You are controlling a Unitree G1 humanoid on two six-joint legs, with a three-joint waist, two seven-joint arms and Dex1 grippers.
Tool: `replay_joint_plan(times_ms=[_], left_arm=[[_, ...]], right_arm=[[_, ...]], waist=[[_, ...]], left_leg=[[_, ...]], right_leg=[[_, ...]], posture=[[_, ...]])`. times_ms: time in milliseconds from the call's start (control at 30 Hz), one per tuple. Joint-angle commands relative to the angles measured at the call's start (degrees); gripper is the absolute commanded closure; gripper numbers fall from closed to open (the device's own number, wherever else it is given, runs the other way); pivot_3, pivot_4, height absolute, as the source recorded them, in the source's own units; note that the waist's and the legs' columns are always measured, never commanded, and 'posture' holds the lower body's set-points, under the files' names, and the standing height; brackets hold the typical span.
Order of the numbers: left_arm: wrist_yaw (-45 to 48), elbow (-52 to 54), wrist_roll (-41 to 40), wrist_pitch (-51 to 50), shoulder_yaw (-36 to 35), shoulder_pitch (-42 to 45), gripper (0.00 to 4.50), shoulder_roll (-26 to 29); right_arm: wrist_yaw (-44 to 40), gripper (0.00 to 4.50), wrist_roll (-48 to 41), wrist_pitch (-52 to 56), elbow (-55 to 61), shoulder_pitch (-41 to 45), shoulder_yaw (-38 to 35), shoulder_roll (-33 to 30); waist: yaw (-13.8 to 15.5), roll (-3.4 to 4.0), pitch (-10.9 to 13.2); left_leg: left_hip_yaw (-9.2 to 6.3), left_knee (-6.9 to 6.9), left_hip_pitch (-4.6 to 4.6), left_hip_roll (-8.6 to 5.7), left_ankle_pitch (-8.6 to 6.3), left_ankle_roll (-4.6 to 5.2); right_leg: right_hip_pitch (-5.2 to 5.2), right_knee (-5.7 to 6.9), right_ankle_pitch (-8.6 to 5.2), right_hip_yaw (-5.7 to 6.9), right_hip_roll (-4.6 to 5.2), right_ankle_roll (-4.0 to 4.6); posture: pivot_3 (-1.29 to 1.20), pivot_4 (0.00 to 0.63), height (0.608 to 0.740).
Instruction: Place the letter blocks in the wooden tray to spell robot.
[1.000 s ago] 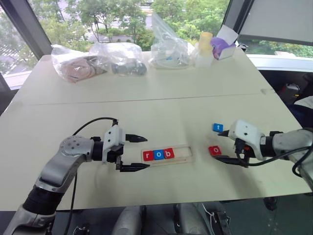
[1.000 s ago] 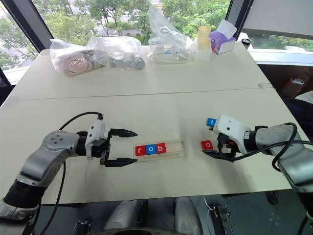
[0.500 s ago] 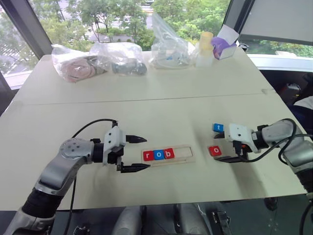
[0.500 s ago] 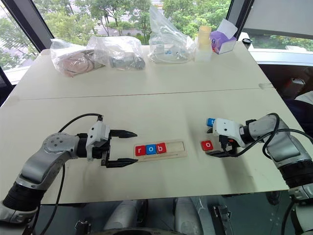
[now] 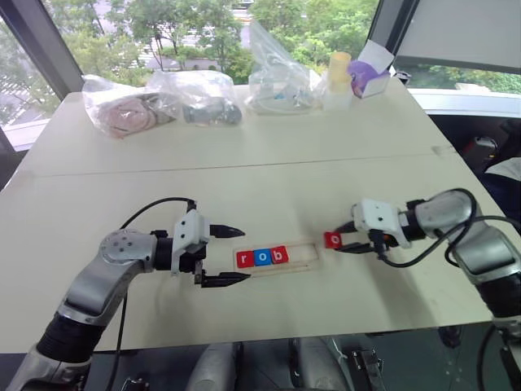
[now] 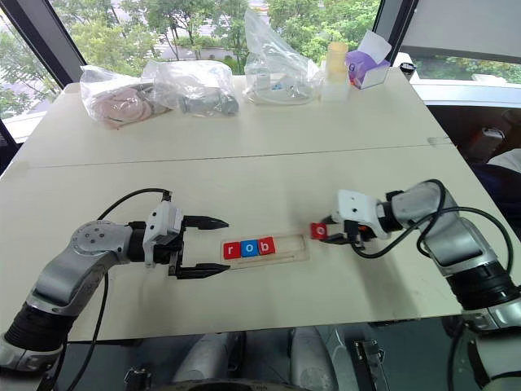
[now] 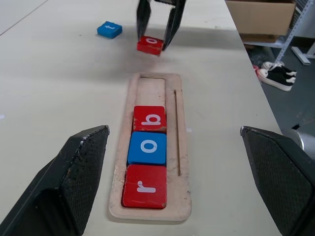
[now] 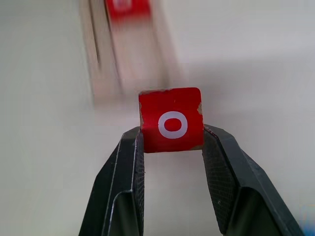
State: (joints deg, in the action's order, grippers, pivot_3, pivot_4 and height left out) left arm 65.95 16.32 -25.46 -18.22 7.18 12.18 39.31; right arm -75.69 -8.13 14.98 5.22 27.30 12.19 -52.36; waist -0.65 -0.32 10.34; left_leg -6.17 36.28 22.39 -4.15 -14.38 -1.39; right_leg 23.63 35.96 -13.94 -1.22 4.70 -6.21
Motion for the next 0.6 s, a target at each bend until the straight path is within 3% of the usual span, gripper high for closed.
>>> replay_joint_plan(times_ms=[33, 600], left_arm=[[0.21, 1.48, -0.5, 0.38, -0.93, 0.68, 0.0, 0.4], [-1.71, 3.84, -0.9, -0.35, -1.63, -1.47, 0.0, 0.58]], right_arm=[[-0.05, 3.4, -0.67, 2.69, 3.45, 1.14, 1.65, 1.97], [0.95, 3.4, 2.86, 2.54, 2.04, 2.91, 6.86, 7.41]], waist=[[0.3, -0.03, -0.01], [0.03, -0.03, -0.01]], left_leg=[[-0.02, 0.01, 0.01, -0.02, 0.0, 0.0], [-0.03, 0.01, 0.02, -0.05, 0.0, 0.0]], right_leg=[[-0.04, -0.02, 0.0, 0.04, -0.01, 0.0], [-0.01, -0.01, 0.0, 0.05, 0.0, 0.0]], posture=[[0.0, 0.15, 0.74], [0.0, 0.15, 0.74]])
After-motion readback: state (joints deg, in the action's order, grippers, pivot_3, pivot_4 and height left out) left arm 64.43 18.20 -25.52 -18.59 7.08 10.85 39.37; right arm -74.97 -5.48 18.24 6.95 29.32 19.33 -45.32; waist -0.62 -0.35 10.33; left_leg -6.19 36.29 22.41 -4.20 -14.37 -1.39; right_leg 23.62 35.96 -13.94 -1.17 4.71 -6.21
